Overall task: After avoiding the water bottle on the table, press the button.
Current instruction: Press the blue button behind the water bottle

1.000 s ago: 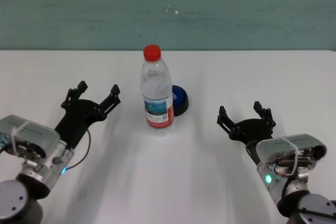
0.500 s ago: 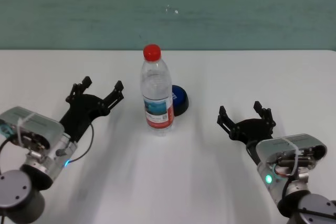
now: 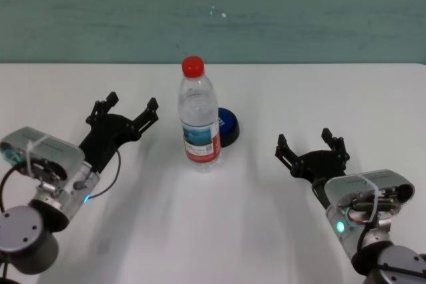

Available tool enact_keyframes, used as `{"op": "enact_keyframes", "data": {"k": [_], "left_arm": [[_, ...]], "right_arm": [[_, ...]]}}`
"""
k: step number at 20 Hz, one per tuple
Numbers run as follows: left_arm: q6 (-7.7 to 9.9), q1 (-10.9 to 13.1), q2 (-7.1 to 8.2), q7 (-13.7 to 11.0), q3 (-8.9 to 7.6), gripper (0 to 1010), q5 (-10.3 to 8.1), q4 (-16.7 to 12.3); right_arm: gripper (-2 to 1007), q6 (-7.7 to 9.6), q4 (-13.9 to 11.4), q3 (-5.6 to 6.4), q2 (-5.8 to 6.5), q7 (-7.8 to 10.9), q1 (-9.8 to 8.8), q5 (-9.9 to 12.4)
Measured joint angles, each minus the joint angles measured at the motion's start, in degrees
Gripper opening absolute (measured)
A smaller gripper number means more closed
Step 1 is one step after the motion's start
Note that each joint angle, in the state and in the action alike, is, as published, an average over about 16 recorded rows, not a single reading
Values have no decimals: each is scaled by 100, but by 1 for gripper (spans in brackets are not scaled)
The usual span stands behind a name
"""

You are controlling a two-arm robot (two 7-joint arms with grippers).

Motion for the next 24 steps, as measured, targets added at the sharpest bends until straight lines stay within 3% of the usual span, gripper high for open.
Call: {"op": "enact_keyframes", "data": {"k": [24], "left_arm": [[-92,-467,-105,34,78,1010,90,551]], "right_arm": [[1004,0,0,0,0,0,0,0]]}}
